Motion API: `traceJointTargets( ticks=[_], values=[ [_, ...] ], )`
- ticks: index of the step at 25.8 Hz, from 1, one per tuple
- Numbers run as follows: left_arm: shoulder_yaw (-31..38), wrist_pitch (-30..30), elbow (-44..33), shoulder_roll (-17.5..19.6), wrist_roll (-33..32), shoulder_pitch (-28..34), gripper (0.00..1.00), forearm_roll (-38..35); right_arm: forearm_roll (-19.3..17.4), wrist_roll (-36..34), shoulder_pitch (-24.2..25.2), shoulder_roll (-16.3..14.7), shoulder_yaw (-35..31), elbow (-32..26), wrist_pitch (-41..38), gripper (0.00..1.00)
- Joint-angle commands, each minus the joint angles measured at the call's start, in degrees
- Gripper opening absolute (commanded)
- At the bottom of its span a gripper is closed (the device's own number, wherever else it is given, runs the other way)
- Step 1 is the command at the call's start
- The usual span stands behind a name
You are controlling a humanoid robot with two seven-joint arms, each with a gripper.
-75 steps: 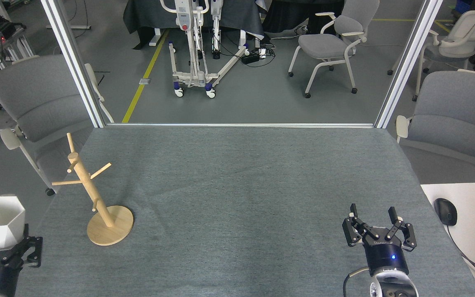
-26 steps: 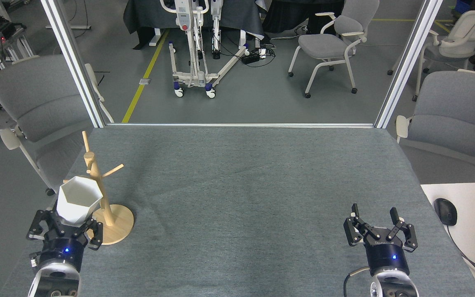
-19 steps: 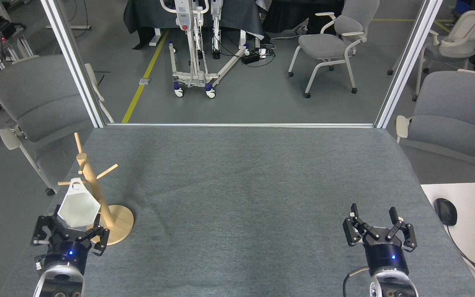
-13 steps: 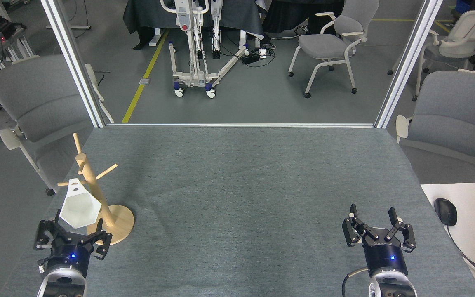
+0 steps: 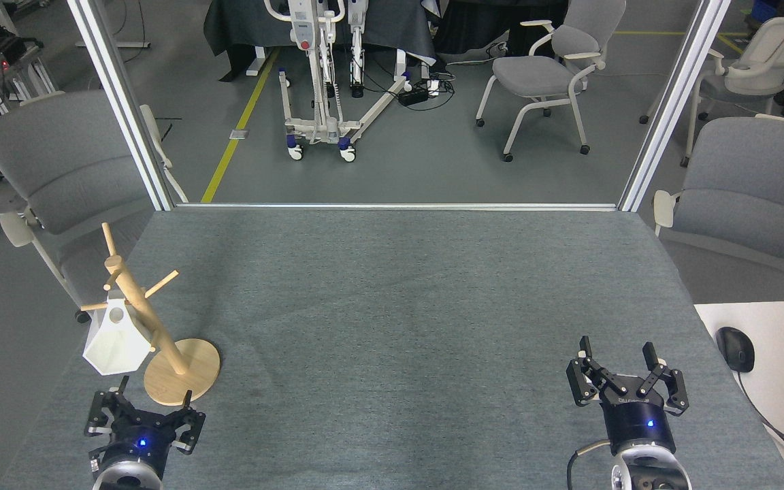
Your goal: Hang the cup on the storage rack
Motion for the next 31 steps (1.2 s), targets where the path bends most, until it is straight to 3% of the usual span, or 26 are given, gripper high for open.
traceJointTargets(
  ticks=[1, 4, 10, 16, 19, 26, 31],
  values=[
    [-0.01, -0.71, 0.57, -3.08, 1.04, 0.0, 0.98, 2.95, -0.15, 0.0, -0.09, 0.39, -0.22, 0.0, 0.16, 1.0],
    [-1.59, -0.97, 0.22, -6.33, 3.15, 0.0, 0.98, 9.27, -0.06, -0.08, -1.06, 0.12, 0.13, -0.17, 0.07, 1.0],
    [-17.67, 1.84, -0.57, -6.33, 4.73, -0.09, 0.98, 23.69, -0.06, 1.15, -2.64, 0.3, 0.13, -1.67, -0.2, 1.0],
    [-30.16, 11.33, -2.59, -6.59, 4.65, -4.75, 0.98, 25.01, -0.06, 8.0, -2.73, 0.56, 0.4, -4.22, -0.11, 1.0],
    [-30.86, 15.02, -3.65, -6.68, 3.94, -6.94, 0.98, 25.1, -0.06, 7.91, -3.78, 0.74, 0.4, -4.22, -0.2, 1.0],
    [-30.33, 15.2, -9.97, -6.42, 3.77, -3.69, 0.98, 30.63, -0.06, 7.65, -3.78, 2.06, 0.4, -4.13, 0.07, 1.0],
    [-30.68, 15.2, -10.06, -6.42, 3.68, -2.46, 0.98, 30.63, -0.06, 7.48, -3.87, 2.67, 0.49, -4.13, 0.07, 1.0]
  ],
)
